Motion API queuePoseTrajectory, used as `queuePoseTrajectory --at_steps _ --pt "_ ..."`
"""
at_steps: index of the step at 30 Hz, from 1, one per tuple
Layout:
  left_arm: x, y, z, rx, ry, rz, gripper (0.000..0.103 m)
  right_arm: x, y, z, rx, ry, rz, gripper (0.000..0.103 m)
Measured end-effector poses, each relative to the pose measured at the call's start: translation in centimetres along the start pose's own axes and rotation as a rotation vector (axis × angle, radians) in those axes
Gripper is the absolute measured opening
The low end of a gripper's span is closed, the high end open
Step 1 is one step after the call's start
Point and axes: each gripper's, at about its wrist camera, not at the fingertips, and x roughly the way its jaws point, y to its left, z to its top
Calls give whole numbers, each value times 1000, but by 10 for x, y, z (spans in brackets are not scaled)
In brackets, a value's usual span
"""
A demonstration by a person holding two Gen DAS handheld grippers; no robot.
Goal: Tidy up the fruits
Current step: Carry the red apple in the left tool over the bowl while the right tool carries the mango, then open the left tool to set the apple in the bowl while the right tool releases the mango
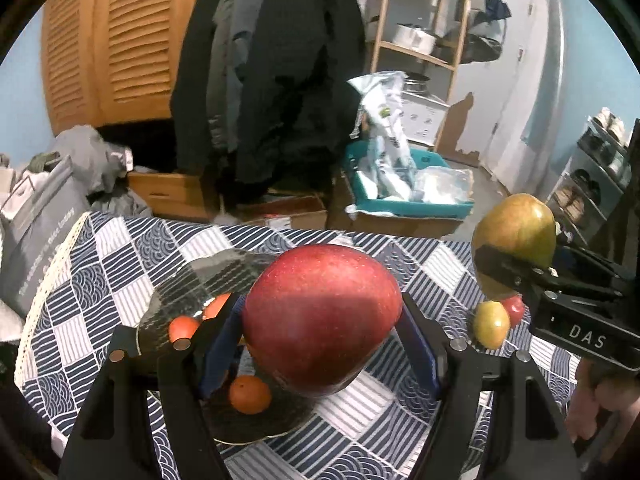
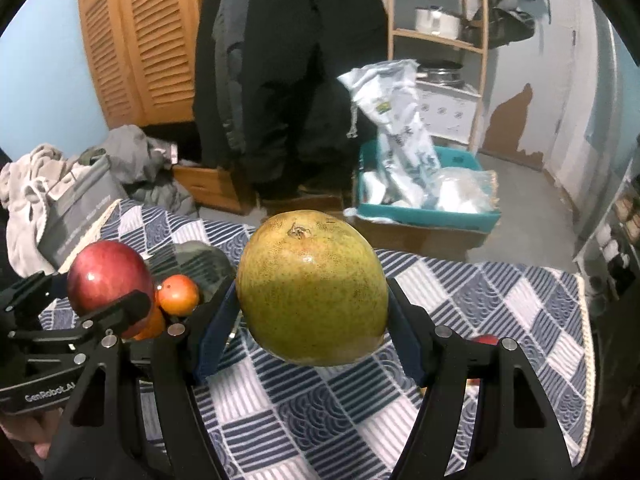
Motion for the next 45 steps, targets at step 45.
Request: queuePoseTrajectory --at_steps 45 --pt "86 76 -53 -124 262 15 76 143 72 -27 -1 321 223 72"
